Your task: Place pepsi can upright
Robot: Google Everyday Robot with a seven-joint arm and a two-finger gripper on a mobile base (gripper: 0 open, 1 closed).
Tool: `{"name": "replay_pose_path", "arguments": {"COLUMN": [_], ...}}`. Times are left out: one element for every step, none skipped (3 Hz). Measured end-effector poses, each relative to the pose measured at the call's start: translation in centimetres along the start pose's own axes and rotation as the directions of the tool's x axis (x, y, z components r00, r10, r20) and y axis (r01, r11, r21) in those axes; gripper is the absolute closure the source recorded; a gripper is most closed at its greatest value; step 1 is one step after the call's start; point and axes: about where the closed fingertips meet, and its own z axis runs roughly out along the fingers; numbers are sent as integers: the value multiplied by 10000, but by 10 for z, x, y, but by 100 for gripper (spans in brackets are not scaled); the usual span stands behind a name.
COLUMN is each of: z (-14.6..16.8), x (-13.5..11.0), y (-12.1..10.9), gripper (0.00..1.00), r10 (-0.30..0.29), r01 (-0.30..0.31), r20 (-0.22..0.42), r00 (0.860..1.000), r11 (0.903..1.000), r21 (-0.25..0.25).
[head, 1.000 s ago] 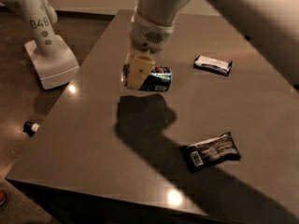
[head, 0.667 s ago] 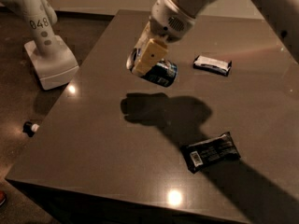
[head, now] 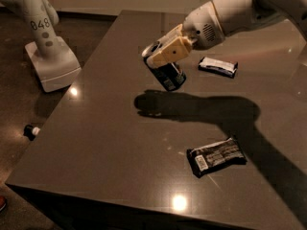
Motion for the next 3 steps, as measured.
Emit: {"name": "replay_pose_path", "arguments": {"z": [-8,-17,-25], "x": [10,21,38], "y": [-11,-19,-27], "gripper": [100,100,100], "r10": [407,416,372], "r01": [-459,-658,-971], "r20": [1519,2841,4222], "r00": [9876,9579,9057], "r11": [9985,9949,9879], "r21": [305,762,1212]}}
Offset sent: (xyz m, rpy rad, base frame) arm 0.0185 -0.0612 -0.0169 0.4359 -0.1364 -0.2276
